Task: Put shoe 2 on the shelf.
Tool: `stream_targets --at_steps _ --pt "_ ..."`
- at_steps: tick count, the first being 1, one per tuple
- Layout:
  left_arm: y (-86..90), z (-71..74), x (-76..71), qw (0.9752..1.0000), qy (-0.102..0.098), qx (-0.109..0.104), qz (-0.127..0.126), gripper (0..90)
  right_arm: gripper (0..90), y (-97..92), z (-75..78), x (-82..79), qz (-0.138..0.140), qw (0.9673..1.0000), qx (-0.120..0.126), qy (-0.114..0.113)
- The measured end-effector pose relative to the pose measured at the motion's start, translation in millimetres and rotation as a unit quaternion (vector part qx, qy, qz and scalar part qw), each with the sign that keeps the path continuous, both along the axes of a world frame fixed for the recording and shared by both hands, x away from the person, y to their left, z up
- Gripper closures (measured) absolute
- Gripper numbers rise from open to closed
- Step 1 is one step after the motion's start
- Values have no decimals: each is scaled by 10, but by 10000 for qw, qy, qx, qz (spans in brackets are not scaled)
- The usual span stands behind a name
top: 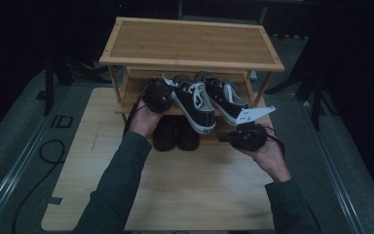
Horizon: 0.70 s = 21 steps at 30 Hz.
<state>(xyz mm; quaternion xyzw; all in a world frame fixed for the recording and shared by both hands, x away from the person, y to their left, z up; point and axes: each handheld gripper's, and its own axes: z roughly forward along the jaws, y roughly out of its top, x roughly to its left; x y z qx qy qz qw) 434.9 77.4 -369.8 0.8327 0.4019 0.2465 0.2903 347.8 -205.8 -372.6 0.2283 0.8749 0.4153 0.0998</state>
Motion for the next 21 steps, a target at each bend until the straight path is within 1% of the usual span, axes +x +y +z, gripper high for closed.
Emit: stream_targets --at_steps 4,11,13,16,19,21 --pt "34 -4 -8 9999 88 -105 -24 900 897 71 20 10 77 10000 13 -39" --pt "90 0 -30 9997 134 -149 -99 900 896 158 51 44 130 9998 -40 -117" --pt "104 2 -37 9996 169 -181 -100 900 897 157 58 55 142 9999 -20 -83" --pt "107 13 -50 9997 194 -145 -93 900 897 155 54 57 151 9999 -17 -79" --pt "141 32 -68 9998 192 -34 -60 900 897 161 49 55 149 9999 8 -75" --pt "165 34 -70 9998 193 -1 -60 900 897 163 47 56 148 9999 7 -74"
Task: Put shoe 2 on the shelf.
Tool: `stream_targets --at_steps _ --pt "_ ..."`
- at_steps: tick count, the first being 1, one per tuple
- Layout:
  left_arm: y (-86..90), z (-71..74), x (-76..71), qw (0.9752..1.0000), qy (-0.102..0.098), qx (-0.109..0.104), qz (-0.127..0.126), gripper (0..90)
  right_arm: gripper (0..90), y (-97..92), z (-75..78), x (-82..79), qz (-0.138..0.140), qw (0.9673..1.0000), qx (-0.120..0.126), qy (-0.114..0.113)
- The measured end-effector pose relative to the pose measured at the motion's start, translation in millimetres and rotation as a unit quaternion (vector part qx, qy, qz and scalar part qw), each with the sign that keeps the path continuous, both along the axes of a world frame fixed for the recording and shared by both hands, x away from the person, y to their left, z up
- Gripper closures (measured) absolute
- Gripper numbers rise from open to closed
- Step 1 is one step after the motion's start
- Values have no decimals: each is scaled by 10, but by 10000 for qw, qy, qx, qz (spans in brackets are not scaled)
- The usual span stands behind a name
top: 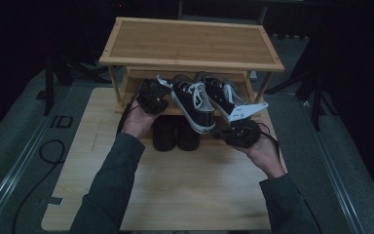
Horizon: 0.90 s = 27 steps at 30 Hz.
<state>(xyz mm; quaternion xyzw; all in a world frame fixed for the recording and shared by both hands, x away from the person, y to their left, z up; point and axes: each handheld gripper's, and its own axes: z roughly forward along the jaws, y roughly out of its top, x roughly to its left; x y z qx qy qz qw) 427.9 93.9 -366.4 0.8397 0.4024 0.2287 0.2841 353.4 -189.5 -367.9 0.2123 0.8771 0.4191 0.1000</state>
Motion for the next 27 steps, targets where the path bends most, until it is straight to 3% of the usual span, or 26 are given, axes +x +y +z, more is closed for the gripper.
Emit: stream_targets --at_steps 5,15,27 --pt "82 1 -46 9998 -80 139 69 900 898 22 -12 4 64 10000 20 20" --pt "103 -1 -53 9999 -72 119 88 900 899 65 -12 17 156 9998 83 51" --pt "91 -11 -61 9998 -118 115 102 900 900 274 -30 26 372 9993 76 13"
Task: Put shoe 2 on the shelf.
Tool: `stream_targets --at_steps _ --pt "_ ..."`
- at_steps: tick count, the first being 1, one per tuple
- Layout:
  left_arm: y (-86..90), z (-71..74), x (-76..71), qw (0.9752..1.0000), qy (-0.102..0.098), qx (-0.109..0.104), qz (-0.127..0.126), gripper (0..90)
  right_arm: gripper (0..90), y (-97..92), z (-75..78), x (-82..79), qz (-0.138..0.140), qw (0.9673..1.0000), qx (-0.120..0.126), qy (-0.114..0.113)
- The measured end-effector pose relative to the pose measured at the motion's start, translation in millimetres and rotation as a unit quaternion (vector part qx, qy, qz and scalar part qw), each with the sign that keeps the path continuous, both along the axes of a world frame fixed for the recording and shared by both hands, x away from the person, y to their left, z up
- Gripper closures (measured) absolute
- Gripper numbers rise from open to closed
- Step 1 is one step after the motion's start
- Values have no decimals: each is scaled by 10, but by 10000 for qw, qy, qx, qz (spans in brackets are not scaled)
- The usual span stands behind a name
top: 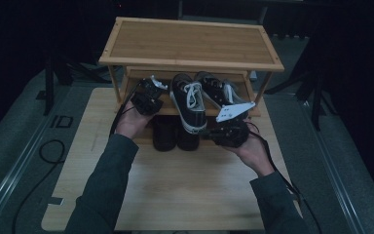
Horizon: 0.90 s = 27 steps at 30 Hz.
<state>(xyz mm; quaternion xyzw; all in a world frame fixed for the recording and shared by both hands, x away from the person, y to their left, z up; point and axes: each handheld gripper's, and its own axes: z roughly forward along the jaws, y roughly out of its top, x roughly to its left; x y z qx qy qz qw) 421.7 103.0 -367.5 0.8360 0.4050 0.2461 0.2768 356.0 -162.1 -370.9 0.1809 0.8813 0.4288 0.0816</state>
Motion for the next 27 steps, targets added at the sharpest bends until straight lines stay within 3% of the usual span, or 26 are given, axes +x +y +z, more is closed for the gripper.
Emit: stream_targets --at_steps 9,16,27 --pt "-10 -4 -4 10000 -25 11 9 900 900 161 -9 31 114 9999 17 -1" --pt "14 4 6 10000 -21 44 -78 900 900 175 -20 35 123 9999 61 17" --pt "96 -3 0 9998 -41 200 48 900 900 191 -30 34 141 9999 76 -38"
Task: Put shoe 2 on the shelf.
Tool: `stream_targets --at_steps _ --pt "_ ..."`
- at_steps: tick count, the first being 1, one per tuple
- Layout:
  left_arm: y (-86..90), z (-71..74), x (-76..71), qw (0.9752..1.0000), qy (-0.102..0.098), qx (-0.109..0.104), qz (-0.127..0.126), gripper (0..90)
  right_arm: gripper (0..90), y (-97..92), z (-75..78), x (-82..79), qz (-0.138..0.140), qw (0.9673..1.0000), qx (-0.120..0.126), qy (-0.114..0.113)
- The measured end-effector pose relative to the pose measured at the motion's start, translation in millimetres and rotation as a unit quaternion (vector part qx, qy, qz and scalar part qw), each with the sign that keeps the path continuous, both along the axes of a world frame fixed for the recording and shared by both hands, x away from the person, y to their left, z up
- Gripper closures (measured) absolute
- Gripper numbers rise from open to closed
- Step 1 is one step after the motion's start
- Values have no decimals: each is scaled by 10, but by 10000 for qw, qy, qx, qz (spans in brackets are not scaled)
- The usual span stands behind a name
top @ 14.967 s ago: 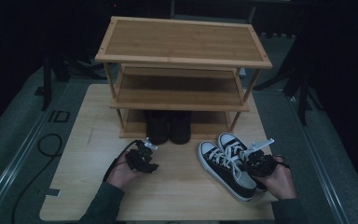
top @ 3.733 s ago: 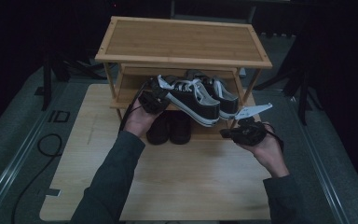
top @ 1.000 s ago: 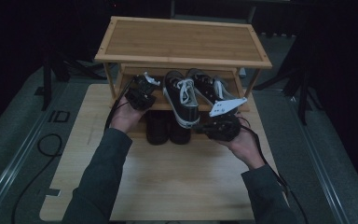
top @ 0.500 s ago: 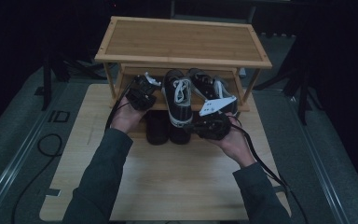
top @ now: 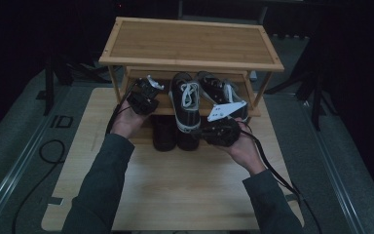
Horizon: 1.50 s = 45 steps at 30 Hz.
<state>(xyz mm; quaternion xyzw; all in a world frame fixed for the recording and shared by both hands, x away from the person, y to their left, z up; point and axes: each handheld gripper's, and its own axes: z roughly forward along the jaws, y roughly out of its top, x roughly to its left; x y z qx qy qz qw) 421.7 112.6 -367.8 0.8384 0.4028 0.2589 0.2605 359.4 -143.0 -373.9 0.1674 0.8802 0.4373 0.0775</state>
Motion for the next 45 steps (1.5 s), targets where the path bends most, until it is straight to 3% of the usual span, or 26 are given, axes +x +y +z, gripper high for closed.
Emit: stream_targets --at_steps 7,19,28,42,44,45 --pt "34 -4 15 9997 84 -220 41 900 900 108 -4 18 10 9999 -59 -118" --pt "42 -14 6 9996 53 -259 38 900 900 210 -50 149 147 9995 228 129" --pt "43 -13 10 9995 70 -291 52 900 900 219 -64 169 192 9994 263 93" --pt "41 -12 9 9996 64 -277 50 900 900 203 -42 185 68 9992 394 -84" --pt "40 -10 10 9996 75 -268 49 900 900 196 -40 192 -136 9992 326 -206" --pt "40 -10 9 9996 76 -263 49 900 900 185 -52 224 -148 9992 364 -118"
